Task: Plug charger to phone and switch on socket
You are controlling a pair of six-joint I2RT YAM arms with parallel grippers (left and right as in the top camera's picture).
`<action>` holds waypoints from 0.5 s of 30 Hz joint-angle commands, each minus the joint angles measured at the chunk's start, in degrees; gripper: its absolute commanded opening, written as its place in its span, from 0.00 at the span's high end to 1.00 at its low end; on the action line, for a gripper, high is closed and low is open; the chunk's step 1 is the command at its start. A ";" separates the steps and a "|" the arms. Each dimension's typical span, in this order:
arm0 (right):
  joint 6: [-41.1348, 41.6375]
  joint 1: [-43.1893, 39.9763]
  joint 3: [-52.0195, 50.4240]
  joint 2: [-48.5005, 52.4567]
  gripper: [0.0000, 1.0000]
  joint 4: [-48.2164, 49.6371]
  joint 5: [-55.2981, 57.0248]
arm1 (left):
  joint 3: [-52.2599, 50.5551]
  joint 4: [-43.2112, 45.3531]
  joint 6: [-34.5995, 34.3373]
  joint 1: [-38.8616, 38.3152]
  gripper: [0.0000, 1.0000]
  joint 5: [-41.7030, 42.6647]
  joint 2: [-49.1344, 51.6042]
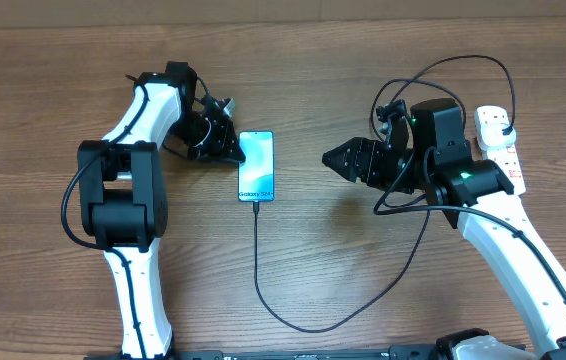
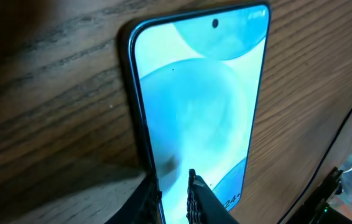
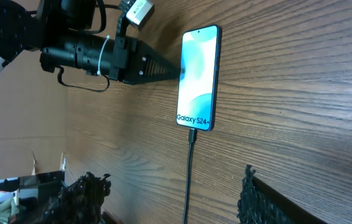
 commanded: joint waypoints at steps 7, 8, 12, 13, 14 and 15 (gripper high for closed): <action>-1.97 -0.39 1.57 0.15 0.30 -0.74 1.79 | 3.54 -3.85 0.20 0.22 0.75 -0.37 -2.71; -1.97 -0.44 1.57 0.15 0.30 -0.94 1.79 | 4.42 -4.33 0.17 0.33 0.75 -0.37 -4.07; -2.12 -0.50 1.57 0.15 0.36 -2.08 1.79 | 7.98 -6.47 -1.20 0.42 0.73 -0.33 -10.45; -2.89 -0.50 1.57 0.15 0.38 -2.54 1.77 | 8.92 -7.28 -2.27 0.42 0.73 -0.33 -12.44; -3.91 -0.50 1.60 0.15 0.41 -3.19 1.81 | 9.73 -8.02 -3.34 0.42 0.73 -0.33 -14.58; -5.09 -0.55 1.60 0.15 0.46 -3.93 1.84 | 10.43 -8.63 -4.20 0.31 0.74 -0.28 -17.11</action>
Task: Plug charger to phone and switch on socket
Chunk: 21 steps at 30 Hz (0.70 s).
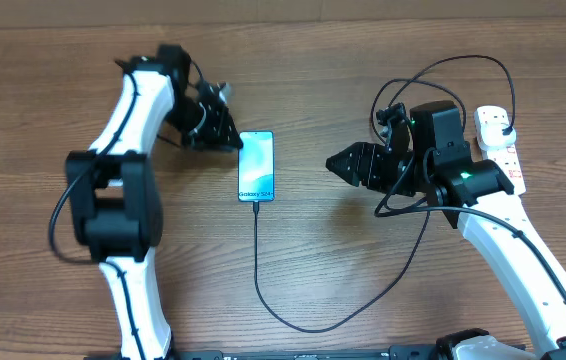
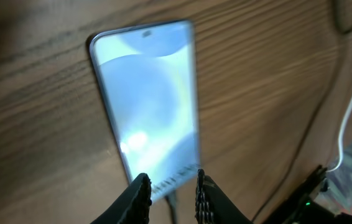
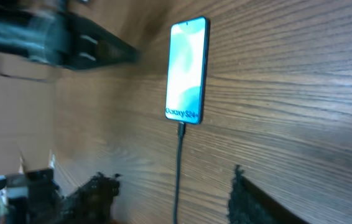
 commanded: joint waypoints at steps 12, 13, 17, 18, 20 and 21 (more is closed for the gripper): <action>-4.02 -8.81 3.41 -0.17 0.92 -10.34 3.98 | 4.66 -4.85 -3.63 -0.11 0.67 -1.46 -32.11; -4.17 -10.05 4.04 -0.17 0.95 -11.39 3.98 | 4.66 -4.85 -3.65 -0.11 0.58 -2.60 -33.24; -4.17 -16.04 6.82 -0.17 0.96 -14.80 4.66 | 4.66 -4.92 -3.67 -0.11 0.20 -5.09 -35.34; -4.15 -17.94 7.39 -0.17 0.96 -15.28 4.63 | 4.66 -5.07 -3.65 -0.11 0.01 -5.42 -35.39; -3.91 -21.53 8.00 -0.17 0.96 -15.28 4.61 | 4.63 -5.11 -3.63 -0.11 0.00 -6.51 -35.34; -3.39 -24.06 8.11 -0.17 0.96 -14.99 4.59 | 4.63 -5.09 -3.63 -0.11 0.00 -7.50 -35.23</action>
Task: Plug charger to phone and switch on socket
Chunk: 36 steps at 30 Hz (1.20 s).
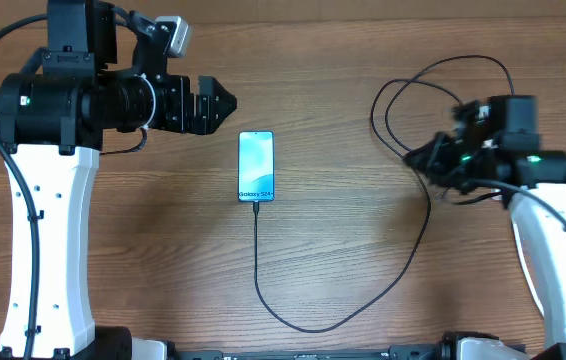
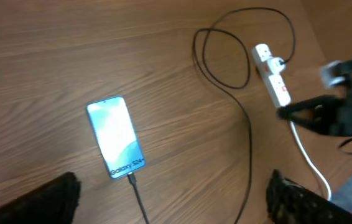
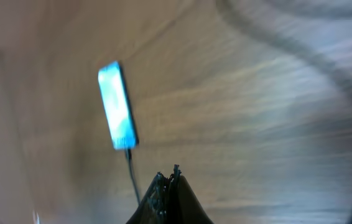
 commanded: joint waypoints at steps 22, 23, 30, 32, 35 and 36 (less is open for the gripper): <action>5.51 -37.55 2.01 16.81 0.96 15.41 -9.11 | 0.17 -0.17 0.07 -0.09 0.00 -4.50 -0.28; 6.14 -37.77 2.01 17.77 0.96 16.28 -9.16 | 0.17 -0.17 0.07 -0.09 0.00 -4.50 -0.28; 10.93 -38.14 2.01 23.39 0.96 22.71 -8.96 | 0.17 -0.17 0.07 -0.09 0.00 -4.50 -0.28; 13.03 -38.14 2.01 24.72 0.96 24.39 -9.01 | 0.17 -0.17 0.07 -0.09 0.00 -4.50 -0.28; 15.30 -38.12 2.01 26.16 0.96 26.71 -9.16 | 0.17 -0.17 0.07 -0.09 0.00 -4.50 -0.28; 15.74 -38.12 2.01 26.49 0.96 27.43 -9.16 | 0.17 -0.17 0.07 -0.09 0.00 -4.50 -0.28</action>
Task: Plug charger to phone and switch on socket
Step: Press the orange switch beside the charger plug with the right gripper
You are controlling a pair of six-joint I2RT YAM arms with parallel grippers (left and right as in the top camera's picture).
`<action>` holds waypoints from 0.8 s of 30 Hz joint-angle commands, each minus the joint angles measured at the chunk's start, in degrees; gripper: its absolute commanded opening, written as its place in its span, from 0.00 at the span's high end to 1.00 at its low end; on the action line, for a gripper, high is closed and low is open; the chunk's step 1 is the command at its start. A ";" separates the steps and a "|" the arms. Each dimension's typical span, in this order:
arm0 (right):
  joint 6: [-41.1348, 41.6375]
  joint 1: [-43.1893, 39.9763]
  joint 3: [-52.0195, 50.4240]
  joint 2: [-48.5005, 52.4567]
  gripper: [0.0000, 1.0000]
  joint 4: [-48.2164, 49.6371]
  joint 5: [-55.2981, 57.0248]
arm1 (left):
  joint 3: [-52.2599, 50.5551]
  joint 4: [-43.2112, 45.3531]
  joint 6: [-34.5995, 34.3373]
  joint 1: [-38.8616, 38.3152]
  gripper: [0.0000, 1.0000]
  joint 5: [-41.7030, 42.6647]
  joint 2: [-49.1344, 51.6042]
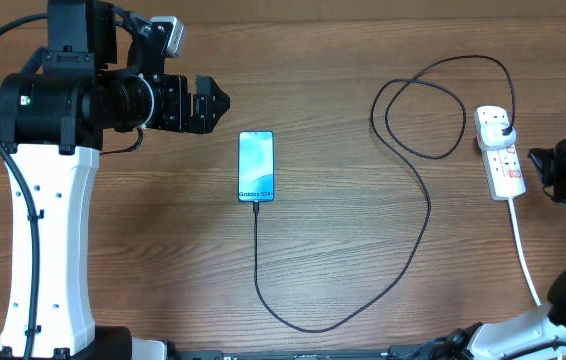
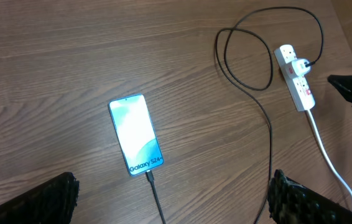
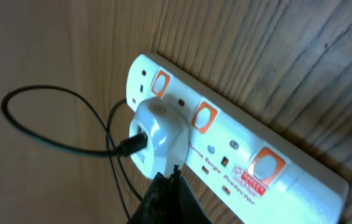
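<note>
The phone [image 1: 256, 166] lies screen up on the table with the black charger cable [image 1: 259, 260] plugged into its lower end; the left wrist view shows the phone [image 2: 136, 135] too. The cable loops right to the white charger plug [image 1: 494, 122] in the white socket strip [image 1: 503, 160]. My right gripper [image 1: 535, 160] is shut, empty, its tip just right of the strip; its fingertips [image 3: 166, 178] sit close beside the plug [image 3: 159, 125] and strip [image 3: 238, 155]. My left gripper [image 1: 218, 103] is open, high up, left of the phone.
The strip's own white lead [image 1: 523, 255] runs down toward the table's front edge. The black cable forms a large loop [image 1: 425, 110] between phone and strip. Bare wooden table [image 1: 363, 260] lies around the phone.
My right gripper has moved right, from left of the socket strip to its right side, tip close to the strip. The left arm has barely shifted.
At first my left gripper was nearly shut at the phone's edge and my right gripper was open mid-table, with the cable in the phone. Then the left gripper was off the phone, later raised and open, while the right gripper was shut near the strip, now beside it.
</note>
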 commanded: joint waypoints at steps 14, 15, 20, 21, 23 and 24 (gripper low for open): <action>6.27 -0.31 1.44 7.72 0.96 9.92 -4.79 | 0.17 -0.17 0.07 -0.11 0.00 -0.35 -0.31; 6.03 -0.31 1.44 8.50 0.96 10.69 -5.46 | 0.15 -0.17 0.07 -0.11 0.00 -0.35 -0.31; 6.05 -0.31 1.44 11.34 0.96 13.03 -6.67 | 0.17 -0.17 0.07 -0.11 0.00 -0.35 -0.31; 5.97 -0.31 1.44 11.65 0.96 13.29 -6.62 | 0.17 -0.17 0.07 -0.11 0.00 -0.35 -0.31; 5.60 -0.20 1.44 12.02 0.96 13.70 -6.62 | 0.17 -0.17 0.07 -0.11 0.00 -0.35 -0.31; 5.60 -0.13 1.44 12.15 0.96 14.03 -6.64 | 0.17 -0.17 0.07 -0.11 0.00 -0.35 -0.31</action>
